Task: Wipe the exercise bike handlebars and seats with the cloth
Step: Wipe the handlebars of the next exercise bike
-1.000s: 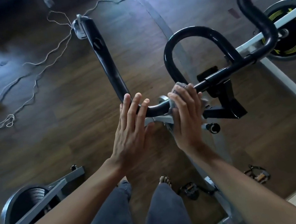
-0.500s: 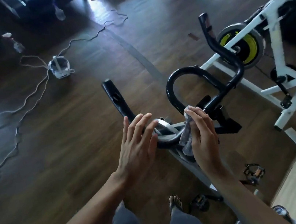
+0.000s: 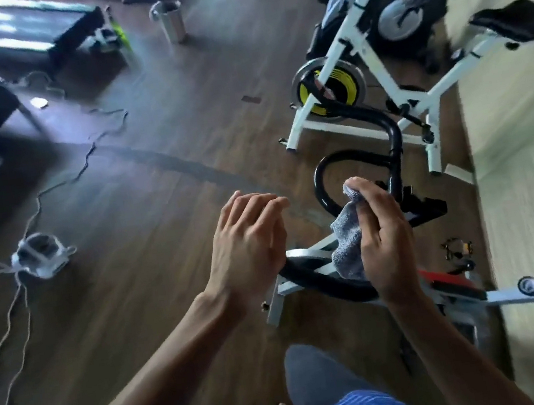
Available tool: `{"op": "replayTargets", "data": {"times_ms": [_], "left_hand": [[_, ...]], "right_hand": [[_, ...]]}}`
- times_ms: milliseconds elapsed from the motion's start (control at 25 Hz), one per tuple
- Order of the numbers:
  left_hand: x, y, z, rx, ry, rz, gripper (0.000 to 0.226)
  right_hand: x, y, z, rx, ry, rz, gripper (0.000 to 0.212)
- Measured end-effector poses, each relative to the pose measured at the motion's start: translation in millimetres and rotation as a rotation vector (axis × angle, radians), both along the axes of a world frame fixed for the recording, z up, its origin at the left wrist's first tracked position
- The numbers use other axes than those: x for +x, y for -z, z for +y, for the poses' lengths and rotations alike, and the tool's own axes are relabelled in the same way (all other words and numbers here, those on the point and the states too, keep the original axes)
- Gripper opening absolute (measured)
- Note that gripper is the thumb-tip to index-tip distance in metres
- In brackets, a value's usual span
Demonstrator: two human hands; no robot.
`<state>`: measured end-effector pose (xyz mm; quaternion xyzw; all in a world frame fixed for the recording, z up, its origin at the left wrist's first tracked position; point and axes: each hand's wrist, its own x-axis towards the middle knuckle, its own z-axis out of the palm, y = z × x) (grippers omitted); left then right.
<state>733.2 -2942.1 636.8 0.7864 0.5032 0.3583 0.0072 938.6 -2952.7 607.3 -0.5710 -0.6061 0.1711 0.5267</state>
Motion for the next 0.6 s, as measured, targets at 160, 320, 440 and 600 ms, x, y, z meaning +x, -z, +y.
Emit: {"op": "replayTargets", "data": {"times_ms": [160,320,440,600], "left_hand": [[-17,-10,74,-0.068,0.112,0.017,0.023],[-13,2,155,-0.115,0.291,0.093,0.023],[0,10,196,-0.134,0.475,0.132,0.021],[22,14,236,-0.155,0.78,0.107,0.021]], "right_hand": [[-29,3,29,-0.023,0.219,0.053,0.033],[-53,11,75,-0.105,0.461,0.158,0.036],[-68,12,101,-0.113,0.604,0.233,0.035],[-87,-7,107,-0.099,0.783,0.258,0.036]]}}
